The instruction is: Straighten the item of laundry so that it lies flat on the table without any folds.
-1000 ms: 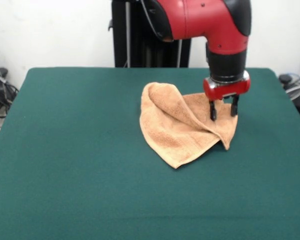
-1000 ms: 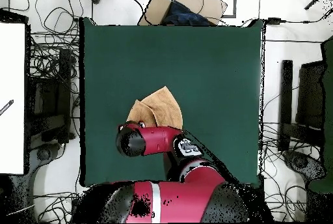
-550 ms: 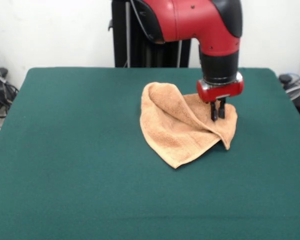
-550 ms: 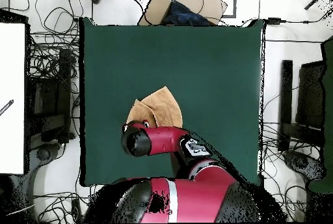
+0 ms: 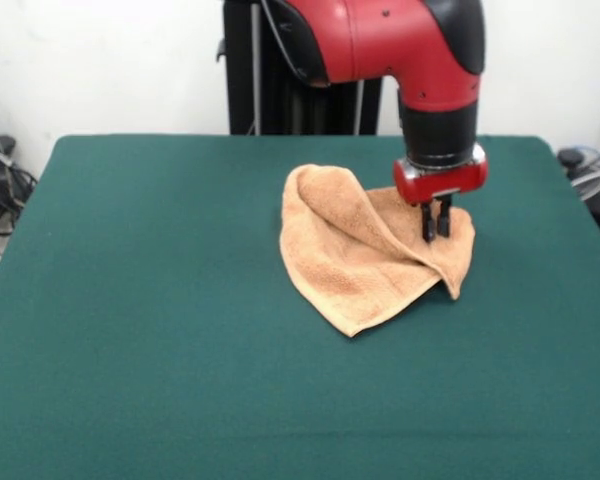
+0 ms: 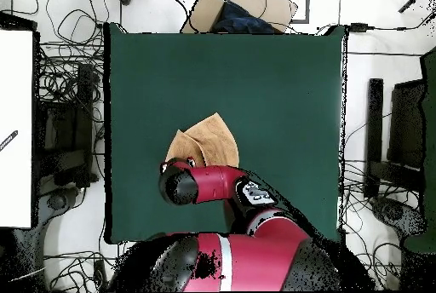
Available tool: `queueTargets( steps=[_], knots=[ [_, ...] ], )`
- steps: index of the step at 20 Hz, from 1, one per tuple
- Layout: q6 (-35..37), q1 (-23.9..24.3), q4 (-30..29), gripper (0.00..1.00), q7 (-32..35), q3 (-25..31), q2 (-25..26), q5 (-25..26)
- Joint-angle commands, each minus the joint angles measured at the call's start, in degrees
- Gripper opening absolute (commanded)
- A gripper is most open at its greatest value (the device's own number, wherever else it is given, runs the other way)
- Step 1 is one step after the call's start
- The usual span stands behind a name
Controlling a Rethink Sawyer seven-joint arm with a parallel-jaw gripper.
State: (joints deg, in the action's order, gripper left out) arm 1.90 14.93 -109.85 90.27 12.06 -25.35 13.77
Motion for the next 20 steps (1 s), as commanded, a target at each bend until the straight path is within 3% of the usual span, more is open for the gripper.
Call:
queueTargets(
  steps=[1, 4, 9, 17, 20],
  knots=[
    [-2.13, 0.79, 0.38, 0.00, 10.68, 1.16, 7.88, -1.25],
    [2.10, 3.24, -4.66, 0.00, 10.61, 3.79, 0.22, -2.10],
    [2.61, 6.09, -5.39, 0.00, 10.10, 8.28, 0.83, -2.61],
    [0.08, 6.39, -7.97, 0.00, 11.73, 9.27, -0.92, -2.87],
    [0.20, 6.59, -9.98, 0.00, 12.77, 9.97, -3.68, -3.72]
  ],
)
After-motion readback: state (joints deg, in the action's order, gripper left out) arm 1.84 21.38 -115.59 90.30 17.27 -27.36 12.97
